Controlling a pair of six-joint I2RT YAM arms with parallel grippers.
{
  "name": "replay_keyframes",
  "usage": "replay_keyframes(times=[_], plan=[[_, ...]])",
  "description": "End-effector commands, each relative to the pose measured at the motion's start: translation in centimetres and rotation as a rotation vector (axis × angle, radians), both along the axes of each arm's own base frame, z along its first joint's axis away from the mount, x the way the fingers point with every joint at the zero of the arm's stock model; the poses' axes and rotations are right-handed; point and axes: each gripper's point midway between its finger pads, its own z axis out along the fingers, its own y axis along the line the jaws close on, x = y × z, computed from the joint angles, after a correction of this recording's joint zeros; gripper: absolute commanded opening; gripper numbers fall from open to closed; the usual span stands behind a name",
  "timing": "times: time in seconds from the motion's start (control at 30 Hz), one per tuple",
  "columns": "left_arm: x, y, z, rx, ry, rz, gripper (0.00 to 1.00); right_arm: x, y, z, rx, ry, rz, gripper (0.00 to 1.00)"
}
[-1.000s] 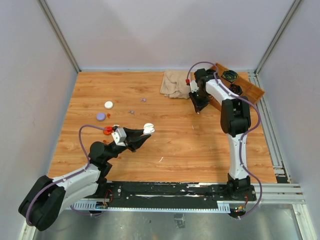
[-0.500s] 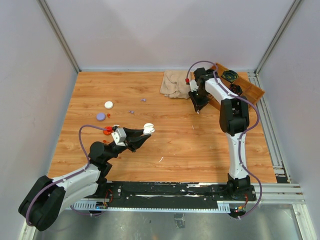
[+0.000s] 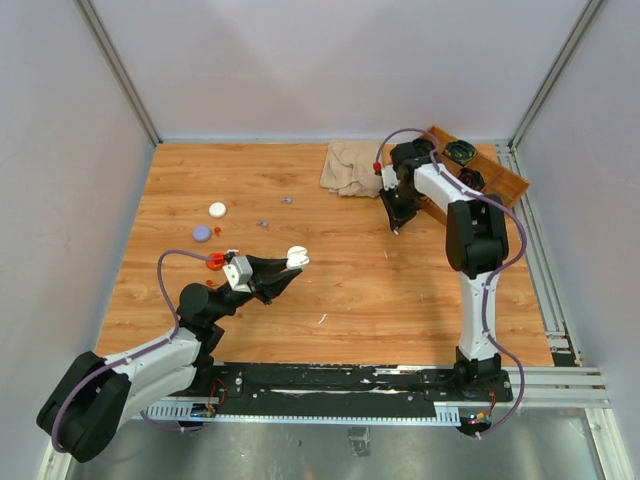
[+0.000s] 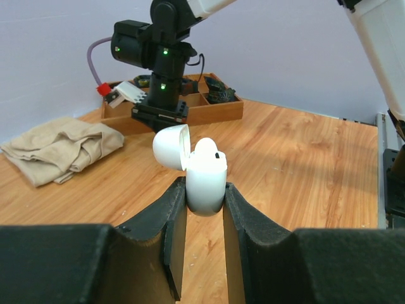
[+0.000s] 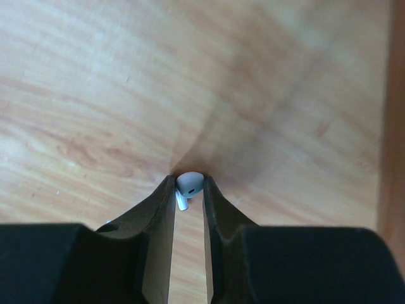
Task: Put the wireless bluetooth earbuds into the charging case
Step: Pick up the earbud from the center of the board, then place the earbud in the charging case.
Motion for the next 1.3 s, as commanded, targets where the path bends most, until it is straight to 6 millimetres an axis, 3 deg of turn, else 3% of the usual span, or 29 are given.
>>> replay_keyframes(times=[0.0,0.17,0.67,1.03,1.27], plan=[[0.2,0.2,1.0,-0.016,-0.049,0.015,0.0,-2.0,2.4,1.8,0.074,-0.033,0.0,0.13],[0.2,0.2,0.9,-0.016,-0.054,0.014,0.0,-3.6,4.6,3.9,0.132,-0.11,0.02,0.11],[0.6,-0.1,1.4,-0.009,-0.087,0.012,0.0,-9.4,11.4,16.9,0.379,-0.494,0.147,0.08],[0.7,-0.9,2.3,-0.016,-0.112,-0.024,0.0,-16.4,16.5,26.1,0.71,-0.756,0.309,0.05],[0.5,-1.2,3.1,-0.04,-0.121,-0.054,0.0,-20.7,19.0,29.2,0.891,-0.84,0.426,0.05]])
